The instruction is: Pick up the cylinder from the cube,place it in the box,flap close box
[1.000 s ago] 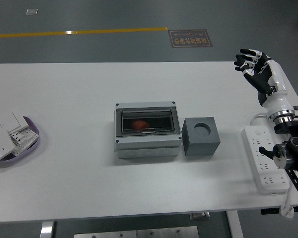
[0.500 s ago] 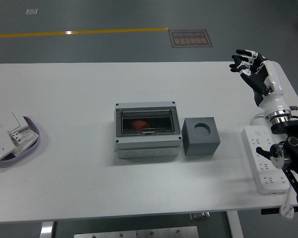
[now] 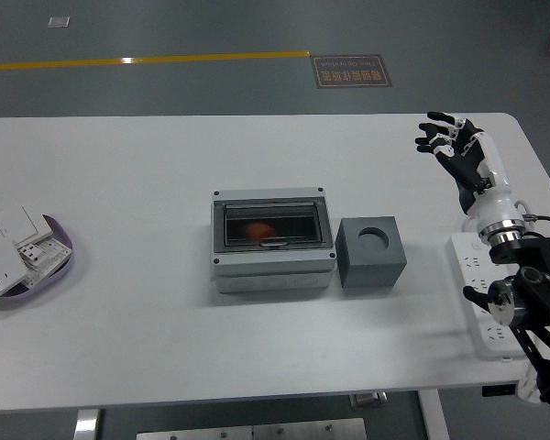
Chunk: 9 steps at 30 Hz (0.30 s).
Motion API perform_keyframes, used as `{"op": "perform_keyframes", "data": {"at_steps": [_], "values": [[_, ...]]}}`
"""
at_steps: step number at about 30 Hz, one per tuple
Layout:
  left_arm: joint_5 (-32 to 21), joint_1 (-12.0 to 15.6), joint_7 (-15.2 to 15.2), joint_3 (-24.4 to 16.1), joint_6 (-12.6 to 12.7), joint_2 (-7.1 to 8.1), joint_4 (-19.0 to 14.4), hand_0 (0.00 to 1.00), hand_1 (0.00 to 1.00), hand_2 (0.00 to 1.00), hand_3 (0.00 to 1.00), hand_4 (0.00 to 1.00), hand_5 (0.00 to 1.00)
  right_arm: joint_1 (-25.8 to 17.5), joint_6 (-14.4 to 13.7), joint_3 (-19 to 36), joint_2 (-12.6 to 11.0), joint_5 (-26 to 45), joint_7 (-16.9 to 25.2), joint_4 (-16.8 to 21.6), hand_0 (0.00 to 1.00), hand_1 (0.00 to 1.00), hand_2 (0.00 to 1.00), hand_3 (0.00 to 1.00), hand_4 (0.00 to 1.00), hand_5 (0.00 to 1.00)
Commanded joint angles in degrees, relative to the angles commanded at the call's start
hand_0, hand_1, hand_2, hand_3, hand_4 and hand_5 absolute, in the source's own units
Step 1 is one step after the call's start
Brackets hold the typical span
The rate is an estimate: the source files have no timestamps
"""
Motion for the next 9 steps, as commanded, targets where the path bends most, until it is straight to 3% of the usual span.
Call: {"op": "perform_keyframes", "data": {"at_steps": [9], "values": [[0.9,0.5,-0.1,-1.7,0.0,0.55,-0.1,0.594,0.63,0.625,0.638,0.697,0.204,-0.7,0.5,0.8,-0.2,-0.4,-0.3,0.7,0.575,0.536,0.612,0.642,0.667,0.278]]}}
